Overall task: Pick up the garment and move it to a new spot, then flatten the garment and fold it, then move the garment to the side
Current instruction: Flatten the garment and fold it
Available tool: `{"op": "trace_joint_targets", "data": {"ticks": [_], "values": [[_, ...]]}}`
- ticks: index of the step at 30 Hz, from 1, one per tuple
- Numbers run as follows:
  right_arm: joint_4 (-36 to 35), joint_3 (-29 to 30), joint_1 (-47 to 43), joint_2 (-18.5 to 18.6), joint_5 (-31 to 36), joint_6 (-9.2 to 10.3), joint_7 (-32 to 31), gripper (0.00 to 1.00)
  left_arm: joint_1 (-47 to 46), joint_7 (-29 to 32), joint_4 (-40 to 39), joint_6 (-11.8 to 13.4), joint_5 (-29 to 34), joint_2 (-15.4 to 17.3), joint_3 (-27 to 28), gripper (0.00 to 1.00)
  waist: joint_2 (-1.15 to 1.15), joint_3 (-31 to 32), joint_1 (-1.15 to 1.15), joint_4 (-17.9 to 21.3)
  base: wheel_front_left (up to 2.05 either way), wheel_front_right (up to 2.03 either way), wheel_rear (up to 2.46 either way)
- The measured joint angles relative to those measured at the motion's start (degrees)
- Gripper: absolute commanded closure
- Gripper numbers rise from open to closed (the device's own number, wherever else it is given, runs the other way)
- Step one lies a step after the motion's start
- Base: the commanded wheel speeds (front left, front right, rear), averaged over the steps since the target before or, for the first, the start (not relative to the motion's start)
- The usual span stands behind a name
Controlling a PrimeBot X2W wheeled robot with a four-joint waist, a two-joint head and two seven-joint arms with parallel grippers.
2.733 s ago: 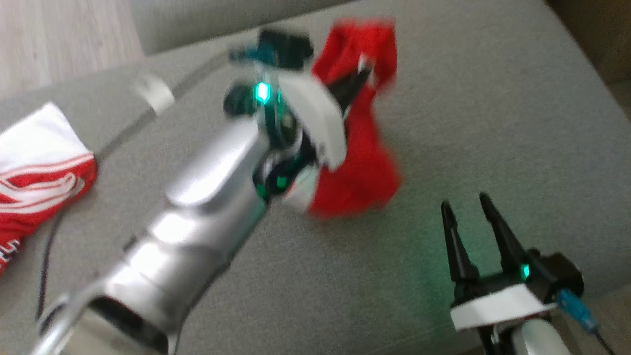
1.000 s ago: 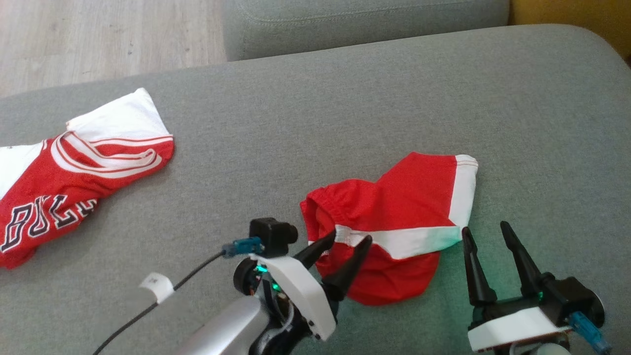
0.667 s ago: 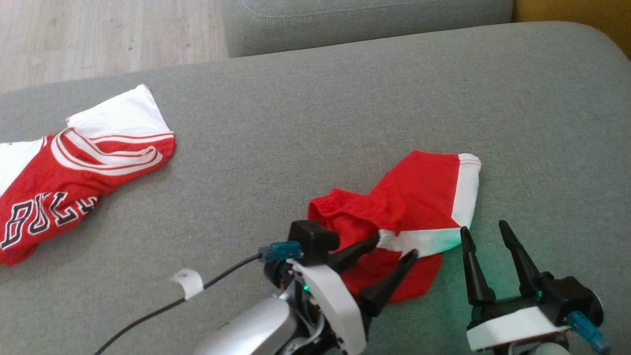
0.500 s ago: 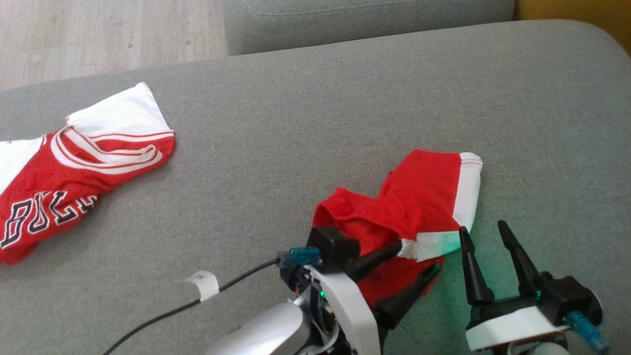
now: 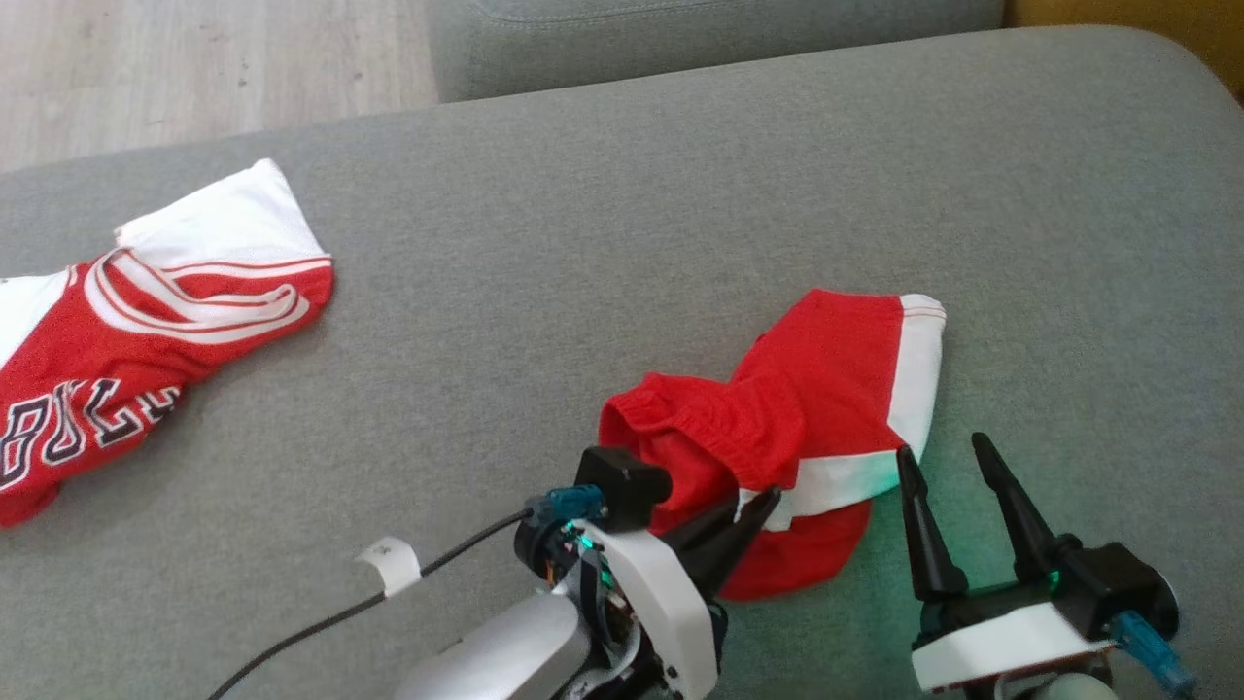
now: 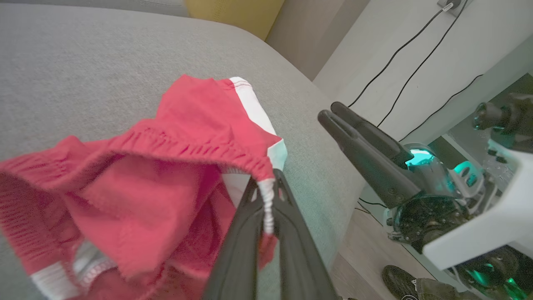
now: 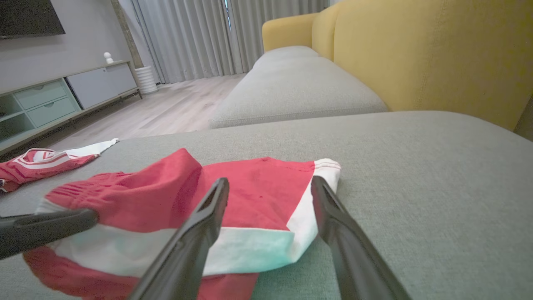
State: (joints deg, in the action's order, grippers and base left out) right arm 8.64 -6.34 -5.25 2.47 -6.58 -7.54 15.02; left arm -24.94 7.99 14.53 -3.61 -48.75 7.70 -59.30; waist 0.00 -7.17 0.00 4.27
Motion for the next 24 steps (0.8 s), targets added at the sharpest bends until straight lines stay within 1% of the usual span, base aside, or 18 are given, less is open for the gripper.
{"op": "trace_joint_targets", "data": {"ticks": [2, 5, 7, 9, 14, 17, 20, 21, 22, 24], "values": [[0.0, 0.4, 0.0, 0.0, 0.0, 0.01, 0.0, 0.00, -0.3, 0.0, 0.2, -0.2, 0.0, 0.1, 0.0, 1.00, 0.00, 0.2, 0.00, -0.4, 0.00, 0.00, 0.00], [-0.1, 1.0, -0.1, 0.0, 0.0, 0.00, 0.0, 0.00, -0.4, -0.5, -0.2, 0.2, -0.2, 1.1, 0.6, 1.00, 0.00, 0.6, 0.00, -1.4, 0.00, 0.00, 0.00], [-0.3, 1.3, -0.1, 0.0, 0.0, 0.00, 0.0, 0.00, 0.1, -0.5, -1.8, 1.5, -0.9, 2.5, 2.0, 1.00, 0.00, 1.0, 0.00, -2.3, 0.00, 0.00, 0.00], [-0.5, 1.6, -0.1, 0.0, 0.0, 0.01, 0.0, 0.00, 1.5, -0.6, -4.2, 2.7, -1.8, 4.9, 3.5, 1.00, 0.00, 1.4, 0.00, -3.4, 0.00, 0.00, 0.00], [-0.6, 3.9, -0.2, 0.0, -1.6, 0.00, 0.0, 0.00, 6.0, -0.3, -10.5, 4.9, -3.8, 12.5, 6.7, 1.00, 0.00, 2.1, 0.00, -6.6, 0.00, 0.00, 0.00], [0.7, 4.4, -0.2, 0.0, -2.7, 0.01, 0.0, 0.00, 6.8, 0.1, -12.8, 5.9, -4.3, 15.8, 8.4, 1.00, 0.00, 2.2, 0.00, -8.6, 0.00, 0.00, 0.00], [3.1, 4.5, -0.2, 0.0, -4.3, 0.00, 0.0, 0.00, 6.7, 0.1, -13.6, 6.4, -4.9, 17.4, 10.1, 1.00, 0.00, 2.2, 0.00, -10.1, 0.00, 0.00, 0.00], [5.1, 4.4, -0.1, 0.0, -4.6, 0.00, 0.0, 0.00, 6.8, -0.1, -13.6, 6.7, -5.3, 17.5, 10.9, 1.00, 0.00, 2.1, 0.00, -10.8, 0.00, 0.00, 0.00], [5.1, 4.4, -0.1, 0.0, -4.6, 0.00, 0.0, 0.00, 6.8, -0.1, -13.6, 6.7, -5.3, 17.5, 10.9, 1.00, 0.00, 2.1, 0.00, -10.8, 0.00, 0.00, 0.00], [7.7, 3.6, -0.1, 0.0, -5.4, 0.01, 0.0, 0.00, 6.8, -0.6, -13.5, 6.7, -5.5, 17.5, 11.2, 1.00, 0.00, 2.1, 0.00, -11.3, 0.00, 0.00, 0.00]]}}
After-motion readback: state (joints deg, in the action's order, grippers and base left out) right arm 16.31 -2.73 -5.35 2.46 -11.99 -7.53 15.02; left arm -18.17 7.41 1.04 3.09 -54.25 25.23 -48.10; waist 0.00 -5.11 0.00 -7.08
